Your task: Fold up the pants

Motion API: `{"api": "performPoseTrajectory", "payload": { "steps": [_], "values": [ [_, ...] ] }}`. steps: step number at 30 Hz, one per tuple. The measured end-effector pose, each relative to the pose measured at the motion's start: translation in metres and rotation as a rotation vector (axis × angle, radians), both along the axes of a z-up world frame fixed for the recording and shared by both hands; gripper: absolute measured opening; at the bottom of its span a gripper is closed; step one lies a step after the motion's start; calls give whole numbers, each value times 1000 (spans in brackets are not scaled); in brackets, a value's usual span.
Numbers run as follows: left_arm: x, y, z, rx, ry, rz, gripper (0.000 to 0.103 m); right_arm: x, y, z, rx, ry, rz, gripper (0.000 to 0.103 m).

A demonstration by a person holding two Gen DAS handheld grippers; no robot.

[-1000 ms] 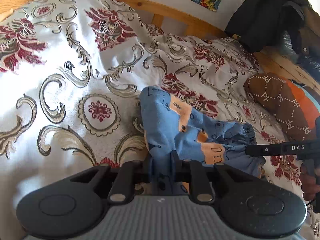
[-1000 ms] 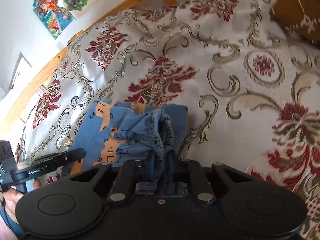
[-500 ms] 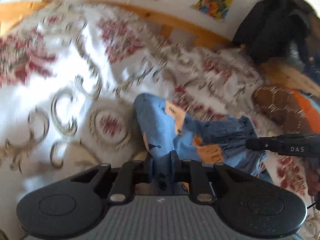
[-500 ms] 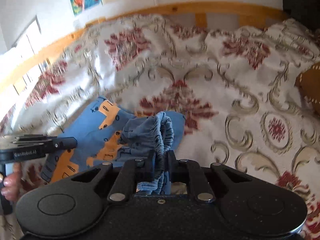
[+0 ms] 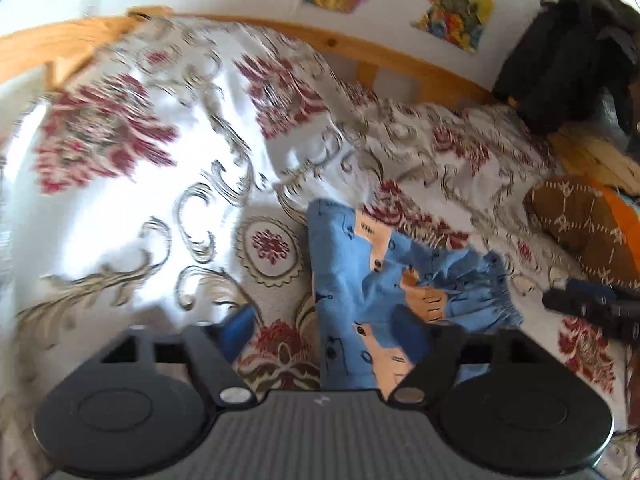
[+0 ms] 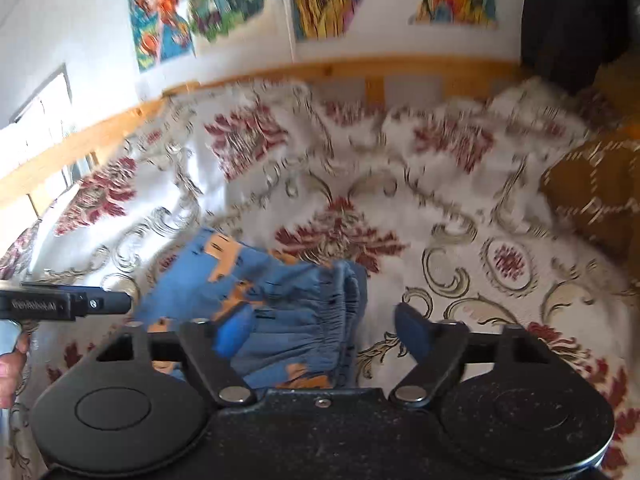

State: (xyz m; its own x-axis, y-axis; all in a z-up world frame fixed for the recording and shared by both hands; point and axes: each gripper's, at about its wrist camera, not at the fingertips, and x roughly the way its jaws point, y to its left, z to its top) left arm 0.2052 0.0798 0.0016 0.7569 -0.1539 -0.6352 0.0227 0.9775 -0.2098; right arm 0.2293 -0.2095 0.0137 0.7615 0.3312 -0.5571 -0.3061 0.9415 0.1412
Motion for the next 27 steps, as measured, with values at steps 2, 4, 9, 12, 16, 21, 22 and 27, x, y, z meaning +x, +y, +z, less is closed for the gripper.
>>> {"api": "performPoseTrajectory", "payload": {
  "steps": [2, 4, 9, 12, 16, 21, 22, 27],
  "values": [
    [-18, -4, 13, 26, -18, -3, 92, -24, 5, 7, -13, -41, -19, 93],
    [-38, -10, 24, 71, -39, 20, 101, -45, 6, 11, -14, -62, -35, 98],
    [-94, -19, 35, 112, -82, 86, 103, -94, 4, 16, 12, -71, -84, 102],
    [-118, -23, 34, 131, -74, 110, 103, -120, 2, 17, -3, -87, -90, 102],
    [-140, -31, 28, 154, -68, 112, 103, -147, -2, 15, -22, -101, -102, 102],
    [-143, -40, 21, 187, -48, 92, 103, -160, -2, 13, -27, -103, -98, 102],
    [-143, -41, 20, 193, -49, 88, 103, -160, -2, 14, -31, -108, -94, 102],
    [-142, -44, 18, 207, -51, 81, 103, -159, -2, 12, -26, -100, -93, 102]
  ]
}}
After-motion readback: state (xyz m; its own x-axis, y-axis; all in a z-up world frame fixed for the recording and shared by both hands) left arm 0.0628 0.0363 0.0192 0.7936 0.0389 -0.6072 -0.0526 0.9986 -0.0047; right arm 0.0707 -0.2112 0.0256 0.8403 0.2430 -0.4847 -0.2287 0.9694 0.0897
